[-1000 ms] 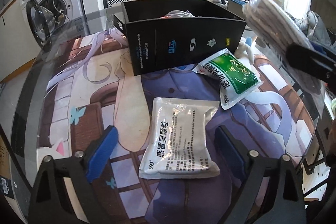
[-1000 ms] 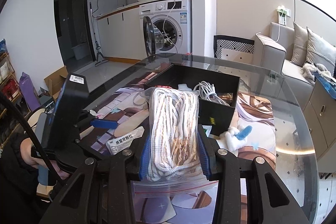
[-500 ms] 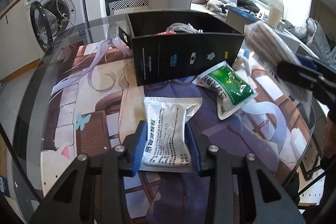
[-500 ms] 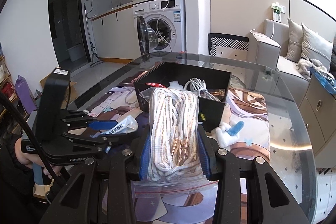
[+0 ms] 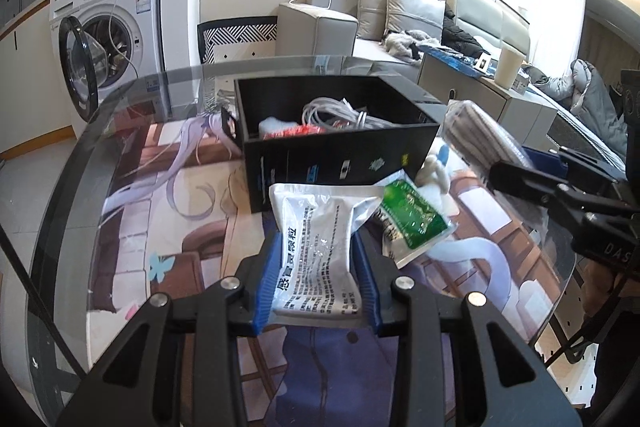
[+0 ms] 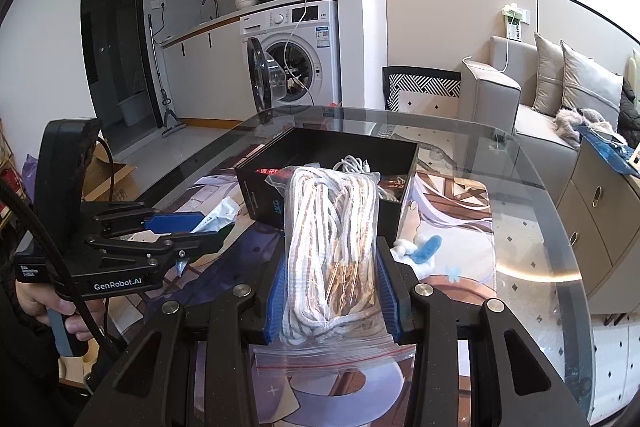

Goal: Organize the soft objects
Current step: 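Carry the white packet into the box with the left gripper while the right gripper carries the rope coil over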

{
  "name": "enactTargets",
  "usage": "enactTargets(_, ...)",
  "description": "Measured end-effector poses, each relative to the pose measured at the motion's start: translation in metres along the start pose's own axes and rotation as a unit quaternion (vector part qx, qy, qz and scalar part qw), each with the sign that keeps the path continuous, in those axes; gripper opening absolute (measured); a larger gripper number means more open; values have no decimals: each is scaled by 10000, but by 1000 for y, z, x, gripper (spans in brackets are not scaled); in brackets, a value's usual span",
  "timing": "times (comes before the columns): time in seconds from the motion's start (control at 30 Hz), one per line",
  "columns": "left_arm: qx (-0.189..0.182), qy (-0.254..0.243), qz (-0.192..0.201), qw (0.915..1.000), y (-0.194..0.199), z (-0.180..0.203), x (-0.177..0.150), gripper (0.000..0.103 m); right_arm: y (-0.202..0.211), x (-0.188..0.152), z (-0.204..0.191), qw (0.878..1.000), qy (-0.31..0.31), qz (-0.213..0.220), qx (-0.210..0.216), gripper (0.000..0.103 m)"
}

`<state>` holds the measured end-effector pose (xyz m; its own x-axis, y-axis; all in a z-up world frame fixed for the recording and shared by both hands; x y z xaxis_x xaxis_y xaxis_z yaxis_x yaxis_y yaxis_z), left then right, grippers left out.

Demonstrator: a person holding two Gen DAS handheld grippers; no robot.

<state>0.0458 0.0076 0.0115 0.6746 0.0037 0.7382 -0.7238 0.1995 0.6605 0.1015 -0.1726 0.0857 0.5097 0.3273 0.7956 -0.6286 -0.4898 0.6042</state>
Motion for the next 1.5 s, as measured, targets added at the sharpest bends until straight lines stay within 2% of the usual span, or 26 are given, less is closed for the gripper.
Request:
enactTargets(0.37, 93, -22, 204, 9997, -1, 7, 30, 35, 4, 10, 7, 9999, 33, 132, 39, 39)
enactTargets(0.93, 142, 51, 357, 9992, -17, 8, 74, 35, -13, 49, 12, 9996, 234, 170, 60, 39)
enactTargets(1.33, 178, 162, 333, 9992, -35, -1, 94, 35, -37, 75, 18, 9989, 459, 50, 36, 39)
enactTargets(1.5, 169, 382, 228, 9989, -47, -9, 99, 35, -55, 82, 20, 9984, 560, -75, 65, 39)
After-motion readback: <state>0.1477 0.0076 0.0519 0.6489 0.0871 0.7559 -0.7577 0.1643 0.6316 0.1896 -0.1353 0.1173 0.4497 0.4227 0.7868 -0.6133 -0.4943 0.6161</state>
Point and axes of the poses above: each gripper's, at about its wrist camera, not at the fingertips, and y roughly against the way its jaws point, z to its right, x to its top, the point moved 2 cm from there along -y, roughly the way its jaws point, and after that the axes turned 1 degree about -z, right-handed, at the moved point
